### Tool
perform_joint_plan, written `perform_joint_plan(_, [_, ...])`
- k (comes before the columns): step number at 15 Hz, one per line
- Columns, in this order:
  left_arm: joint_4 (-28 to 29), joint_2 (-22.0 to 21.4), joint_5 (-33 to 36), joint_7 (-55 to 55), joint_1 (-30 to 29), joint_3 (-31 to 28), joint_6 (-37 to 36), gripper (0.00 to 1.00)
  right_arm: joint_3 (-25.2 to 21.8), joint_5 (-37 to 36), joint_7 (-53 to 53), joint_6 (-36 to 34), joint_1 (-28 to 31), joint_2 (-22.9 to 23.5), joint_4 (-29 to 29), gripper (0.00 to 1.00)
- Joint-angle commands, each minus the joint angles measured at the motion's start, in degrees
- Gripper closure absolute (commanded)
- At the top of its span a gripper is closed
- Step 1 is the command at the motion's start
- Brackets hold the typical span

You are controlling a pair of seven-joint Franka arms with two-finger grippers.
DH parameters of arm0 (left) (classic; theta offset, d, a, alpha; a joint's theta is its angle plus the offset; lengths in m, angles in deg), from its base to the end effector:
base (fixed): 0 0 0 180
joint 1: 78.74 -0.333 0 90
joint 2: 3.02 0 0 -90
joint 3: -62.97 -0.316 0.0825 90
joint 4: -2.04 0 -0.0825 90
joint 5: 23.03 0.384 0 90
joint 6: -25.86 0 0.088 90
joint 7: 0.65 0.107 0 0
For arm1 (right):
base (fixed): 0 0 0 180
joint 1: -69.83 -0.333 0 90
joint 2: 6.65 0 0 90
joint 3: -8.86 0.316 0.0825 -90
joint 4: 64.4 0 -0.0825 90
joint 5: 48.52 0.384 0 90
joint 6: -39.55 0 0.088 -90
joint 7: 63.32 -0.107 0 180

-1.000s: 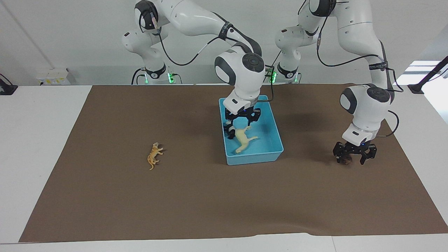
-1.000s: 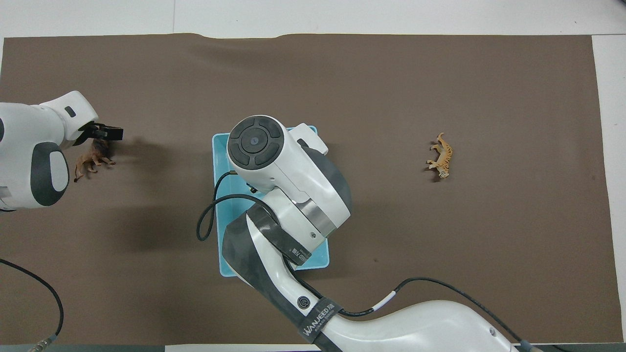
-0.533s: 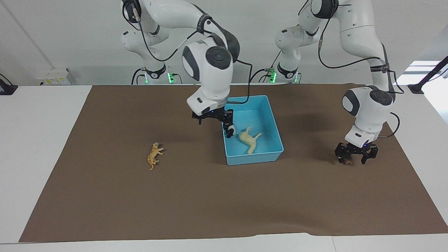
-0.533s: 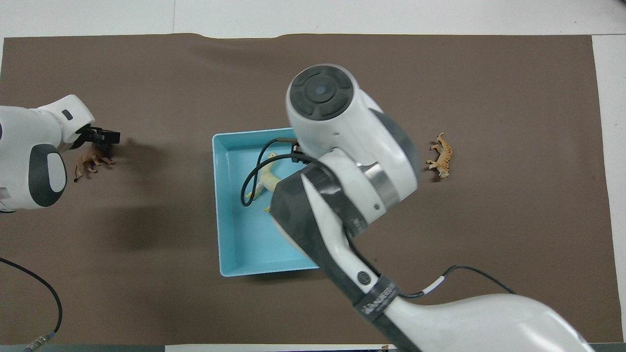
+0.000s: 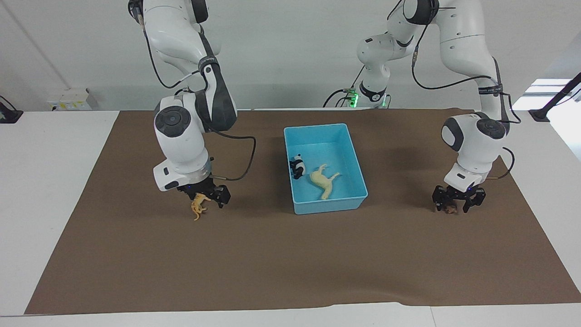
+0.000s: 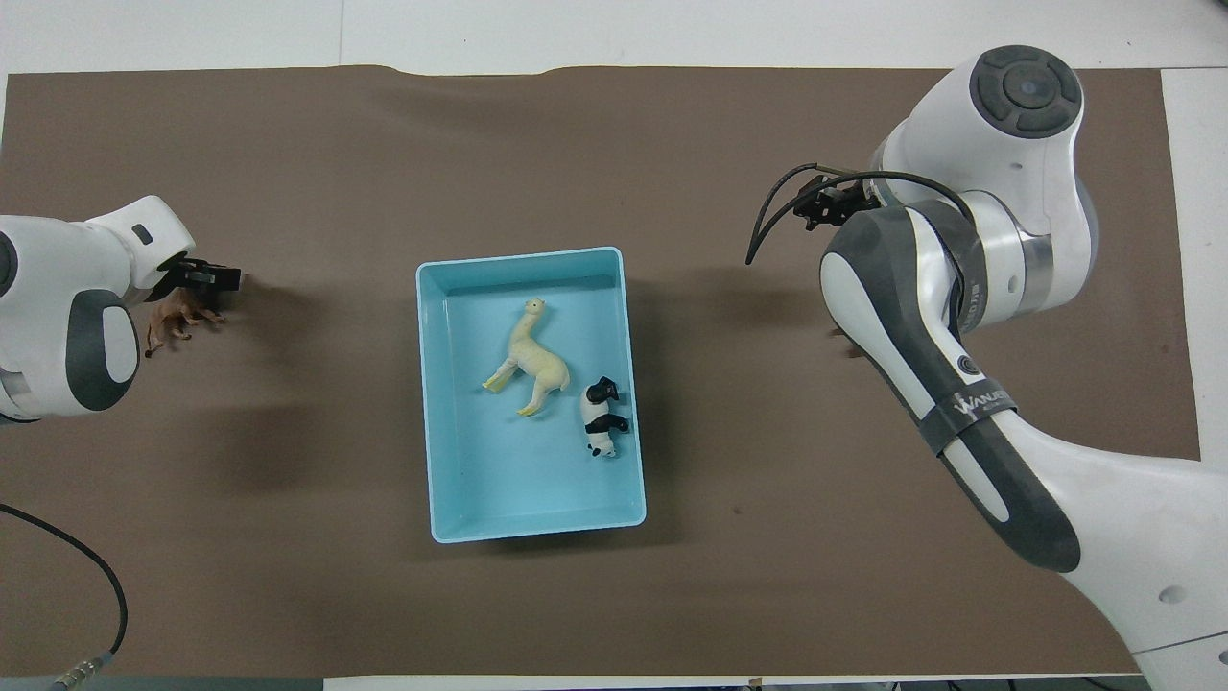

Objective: Put all toys into storage box
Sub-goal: 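Withdraw the right gripper from the box toward the orange tiger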

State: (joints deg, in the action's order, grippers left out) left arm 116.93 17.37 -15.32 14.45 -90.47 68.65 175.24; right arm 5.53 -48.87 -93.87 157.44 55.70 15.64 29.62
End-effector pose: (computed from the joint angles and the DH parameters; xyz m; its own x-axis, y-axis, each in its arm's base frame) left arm 0.6241 0.0662 0.3043 0.9406 -0.2590 0.2194 -0.2370 -0.9639 -0.1217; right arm 0.6553 0.1290 0.3937 0.9430 -0.3305 0.0382 -0.3311 -0.9436 0.0094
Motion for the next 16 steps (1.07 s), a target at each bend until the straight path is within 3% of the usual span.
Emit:
perform_joint_plan(1, [0.6, 0.08, 0.9, 0.45, -0.75, 0.21, 1.27, 0.25, 0.78, -0.18, 1.45, 6.45, 2.43, -3.31, 8.69, 0.0])
perform_joint_plan(4, [0.6, 0.34, 0.9, 0.36, -0.75, 0.21, 1.27, 0.25, 0.78, -0.18, 0.75, 12.79, 4.28, -3.22, 13.81, 0.0])
perform_joint_plan(8, [0.95, 0.52, 0.9, 0.36, -0.76, 0.21, 1.36, 0.28, 0.78, -0.18, 0.48, 16.22, 3.58, -2.87, 17.06, 0.0])
perform_joint_plan(11, [1.39, 0.52, 0.9, 0.36, -0.84, 0.21, 2.59, 0.52, 0.78, -0.27, 0.92, 19.9, 3.41, -3.13, 20.57, 0.0])
perform_joint_plan(13, [1.3, 0.52, 0.9, 0.36, -0.76, 0.21, 2.41, 0.82, 0.78, -0.97, 1.1, 22.28, 3.41, -3.13, 22.51, 0.0])
perform_joint_plan(14, [1.04, 0.52, 0.9, 0.19, -0.67, 0.21, 2.06, 0.93, 0.78, -1.06, 1.1, 22.73, 3.41, -3.22, 22.87, 0.0])
perform_joint_plan(16, [0.95, 0.52, 0.9, 0.19, -0.75, 0.21, 1.97, 0.95, 0.78, -1.06, 0.66, 22.73, 3.41, -3.31, 23.13, 0.0])
